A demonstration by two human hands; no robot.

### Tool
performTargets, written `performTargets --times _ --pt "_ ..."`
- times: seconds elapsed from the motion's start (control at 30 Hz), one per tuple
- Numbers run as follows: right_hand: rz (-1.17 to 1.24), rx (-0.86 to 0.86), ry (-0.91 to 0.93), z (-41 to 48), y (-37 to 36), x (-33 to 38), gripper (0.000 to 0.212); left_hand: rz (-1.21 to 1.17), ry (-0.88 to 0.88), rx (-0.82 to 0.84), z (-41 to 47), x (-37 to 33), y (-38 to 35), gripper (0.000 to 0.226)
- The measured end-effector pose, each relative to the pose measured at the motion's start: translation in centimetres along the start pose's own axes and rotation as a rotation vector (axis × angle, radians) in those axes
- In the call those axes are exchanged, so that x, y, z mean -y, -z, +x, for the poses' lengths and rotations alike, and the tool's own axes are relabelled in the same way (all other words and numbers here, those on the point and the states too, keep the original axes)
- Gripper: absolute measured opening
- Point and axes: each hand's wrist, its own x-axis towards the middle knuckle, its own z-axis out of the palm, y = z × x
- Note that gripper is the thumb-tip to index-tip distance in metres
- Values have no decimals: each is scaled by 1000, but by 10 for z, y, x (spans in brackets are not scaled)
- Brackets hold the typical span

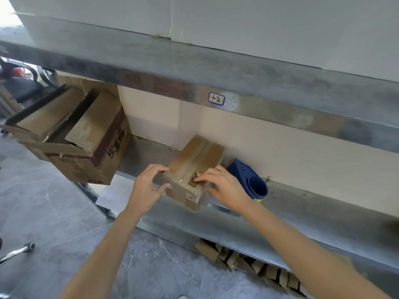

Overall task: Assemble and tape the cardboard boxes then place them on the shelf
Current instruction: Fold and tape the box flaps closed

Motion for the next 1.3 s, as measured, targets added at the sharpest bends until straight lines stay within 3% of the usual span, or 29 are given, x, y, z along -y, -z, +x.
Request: performTargets --times 0.13,0.3,0.5,0.63,0.8,0.9,1.13,1.3 --pt "34 -10 -15 8 -5 13 38 -61 111 -114 -5 -4 -8 52" --pt "74 -35 -70 10 -14 20 41 -233 262 -118 -11 -18 -14 51" --pt "71 -92 -71 16 -20 20 37 -221 343 -64 -16 -37 -24 92" --pt "90 -43 -75 17 -9 3 39 -249 367 -42 -12 -36 -23 87" --pt "-20 -44 -200 11 11 -31 52 -314 370 116 -4 -19 -1 85" --pt "112 27 -240 6 17 -41 59 -334 376 181 2 -9 10 74" --pt "119 -97 -257 -2 7 -37 55 -228 365 44 14 -19 -1 49" --pt "76 -157 -301 -7 1 -34 55 -215 388 16 19 -25 -14 49"
